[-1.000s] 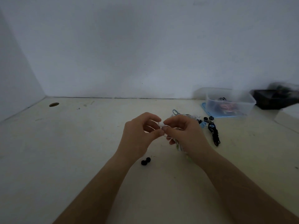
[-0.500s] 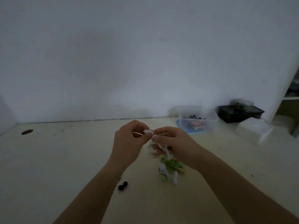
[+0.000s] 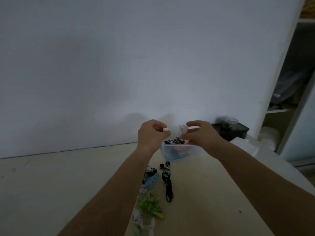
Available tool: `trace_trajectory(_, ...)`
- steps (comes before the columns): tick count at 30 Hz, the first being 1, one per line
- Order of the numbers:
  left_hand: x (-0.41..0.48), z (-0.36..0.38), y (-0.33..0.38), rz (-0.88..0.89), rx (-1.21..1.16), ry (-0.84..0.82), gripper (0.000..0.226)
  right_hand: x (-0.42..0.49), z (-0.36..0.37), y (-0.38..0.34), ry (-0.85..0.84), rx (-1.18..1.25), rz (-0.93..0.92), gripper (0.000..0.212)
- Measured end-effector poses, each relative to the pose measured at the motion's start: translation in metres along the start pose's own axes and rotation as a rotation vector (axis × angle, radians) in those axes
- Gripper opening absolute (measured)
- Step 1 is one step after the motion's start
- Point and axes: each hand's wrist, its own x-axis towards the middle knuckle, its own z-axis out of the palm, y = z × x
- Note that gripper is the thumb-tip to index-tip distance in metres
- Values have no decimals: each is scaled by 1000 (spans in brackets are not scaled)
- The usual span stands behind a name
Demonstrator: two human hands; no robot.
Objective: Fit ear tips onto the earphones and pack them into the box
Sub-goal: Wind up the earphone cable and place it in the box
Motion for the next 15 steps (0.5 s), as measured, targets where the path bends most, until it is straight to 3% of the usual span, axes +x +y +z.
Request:
trace_trajectory(5,37,42,-13,-6,97,-9,19,48,-14,9,109,-275,-113,52)
trace_trajectory(10,57,59,-36,-1,344,-185,40,70,-16,22,83,-691,-169,51)
trace_trajectory(15,48,40,-46,115,334,-126,22,60,-6,31,86,-651,-299,23)
